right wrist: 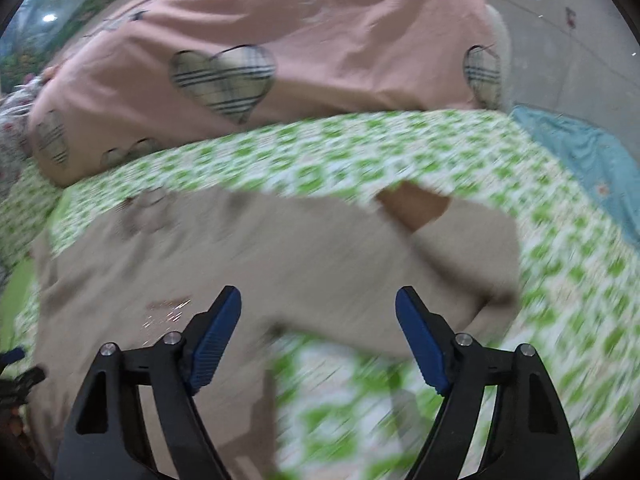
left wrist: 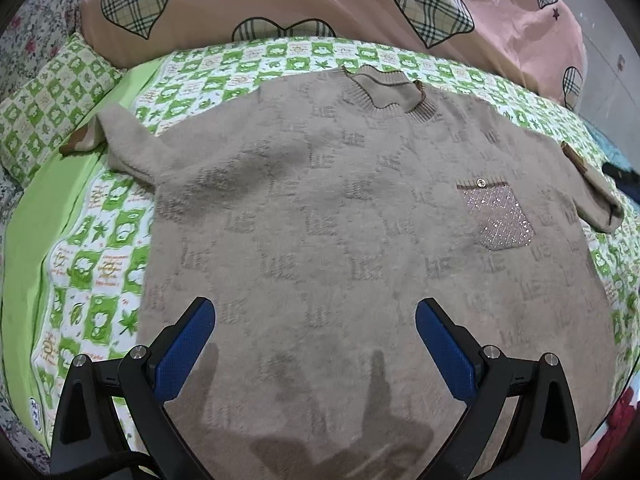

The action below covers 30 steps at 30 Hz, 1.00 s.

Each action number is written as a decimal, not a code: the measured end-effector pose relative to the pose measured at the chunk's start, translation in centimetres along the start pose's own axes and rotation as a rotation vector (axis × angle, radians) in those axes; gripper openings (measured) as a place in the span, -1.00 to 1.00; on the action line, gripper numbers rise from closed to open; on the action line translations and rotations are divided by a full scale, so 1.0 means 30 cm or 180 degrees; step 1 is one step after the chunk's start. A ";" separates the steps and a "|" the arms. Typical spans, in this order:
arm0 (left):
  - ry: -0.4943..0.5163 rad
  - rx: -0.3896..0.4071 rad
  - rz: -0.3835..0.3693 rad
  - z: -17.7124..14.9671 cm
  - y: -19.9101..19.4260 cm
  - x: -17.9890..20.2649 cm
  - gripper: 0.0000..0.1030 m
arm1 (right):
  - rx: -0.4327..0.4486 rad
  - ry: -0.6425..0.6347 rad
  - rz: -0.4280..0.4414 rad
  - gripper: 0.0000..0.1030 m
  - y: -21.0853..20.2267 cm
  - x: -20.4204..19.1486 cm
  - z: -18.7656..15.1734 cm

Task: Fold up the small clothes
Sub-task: 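Grasp the brown sleeve cuff with the right gripper and carry it across the body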

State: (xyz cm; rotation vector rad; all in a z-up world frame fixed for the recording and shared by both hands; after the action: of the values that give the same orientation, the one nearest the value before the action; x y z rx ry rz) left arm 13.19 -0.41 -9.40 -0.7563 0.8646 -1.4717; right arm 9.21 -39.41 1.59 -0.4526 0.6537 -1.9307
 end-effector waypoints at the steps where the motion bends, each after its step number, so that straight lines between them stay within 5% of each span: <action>1: 0.0000 -0.0020 -0.0011 0.001 0.008 0.007 0.96 | -0.0008 -0.0021 -0.0043 0.36 0.021 0.019 0.028; 9: 0.0076 -0.0165 0.0026 0.005 0.088 0.032 0.96 | -0.0517 -0.0253 -0.0358 0.20 0.318 0.132 0.116; 13: 0.0003 -0.0176 -0.0025 0.017 0.115 0.023 0.95 | -0.0596 -0.0092 -0.0553 -0.69 0.367 0.236 0.104; 14: -0.0014 -0.0160 -0.0046 0.020 0.117 0.021 0.95 | -0.0539 0.0001 -0.0508 -0.77 0.347 0.242 0.111; 20: -0.0121 -0.0134 -0.0095 0.027 0.116 -0.004 0.96 | -0.0131 0.0331 0.0461 -0.79 0.174 0.001 0.132; 30: -0.0275 -0.0011 -0.0345 -0.003 0.034 -0.086 0.96 | -0.0458 0.0160 0.1810 -0.79 0.112 -0.779 -0.058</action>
State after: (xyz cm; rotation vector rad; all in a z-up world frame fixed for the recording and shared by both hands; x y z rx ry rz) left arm 13.85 2.16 -10.25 -0.8745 0.7708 -1.5216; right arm 20.49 -19.02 -2.50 -0.2673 0.8527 -1.3658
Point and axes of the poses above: each gripper's, at about its wrist camera, not at the fingertips, and y roughly the way its jaws point, x to its right, z to its top, the point moved 10 cm from there along y, roughly the way its jaws point, and after that the axes turned 3 degrees about y, right-handed, at the moved point
